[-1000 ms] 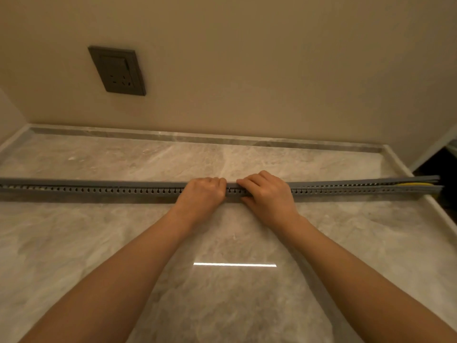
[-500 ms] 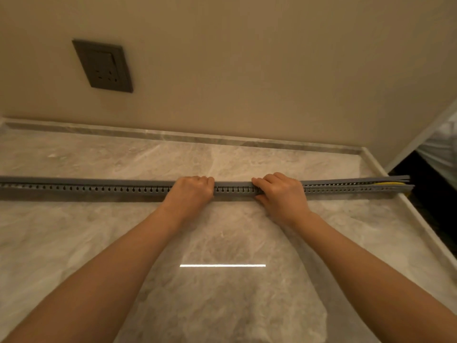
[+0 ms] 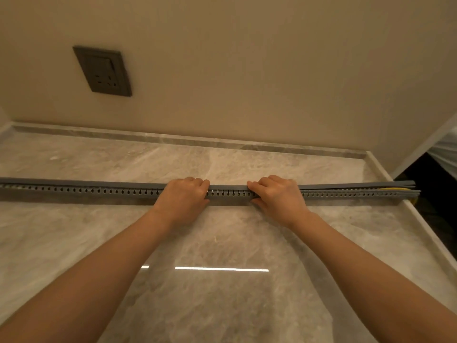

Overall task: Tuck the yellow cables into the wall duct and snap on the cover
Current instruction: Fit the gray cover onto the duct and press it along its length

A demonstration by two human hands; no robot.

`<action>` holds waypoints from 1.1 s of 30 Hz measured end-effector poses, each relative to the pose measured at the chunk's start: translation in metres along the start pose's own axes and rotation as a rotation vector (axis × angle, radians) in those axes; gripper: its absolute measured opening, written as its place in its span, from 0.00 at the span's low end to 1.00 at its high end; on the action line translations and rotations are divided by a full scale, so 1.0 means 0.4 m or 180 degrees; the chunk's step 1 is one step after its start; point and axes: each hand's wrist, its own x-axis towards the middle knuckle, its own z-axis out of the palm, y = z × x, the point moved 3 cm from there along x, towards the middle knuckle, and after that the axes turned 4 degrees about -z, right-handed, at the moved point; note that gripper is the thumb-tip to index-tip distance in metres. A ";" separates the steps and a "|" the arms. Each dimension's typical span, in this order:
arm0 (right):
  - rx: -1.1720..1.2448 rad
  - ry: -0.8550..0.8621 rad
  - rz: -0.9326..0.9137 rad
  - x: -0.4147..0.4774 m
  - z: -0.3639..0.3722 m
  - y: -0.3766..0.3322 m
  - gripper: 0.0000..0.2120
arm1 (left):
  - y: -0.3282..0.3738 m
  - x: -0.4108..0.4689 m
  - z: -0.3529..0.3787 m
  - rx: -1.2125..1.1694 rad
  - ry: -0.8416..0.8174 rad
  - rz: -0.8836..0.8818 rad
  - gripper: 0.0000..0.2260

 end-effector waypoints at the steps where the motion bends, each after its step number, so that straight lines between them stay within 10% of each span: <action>1: -0.0005 0.0015 -0.0024 -0.001 0.001 0.003 0.15 | 0.003 0.004 0.001 -0.0005 0.0038 -0.0042 0.10; 18: 0.0177 0.0420 -0.0267 -0.021 0.015 0.022 0.03 | 0.188 0.082 0.008 0.0213 0.0578 0.0052 0.05; 33: 0.0420 -0.0203 0.0385 -0.047 -0.018 0.028 0.16 | 0.171 0.098 0.019 0.0346 0.0107 0.0155 0.08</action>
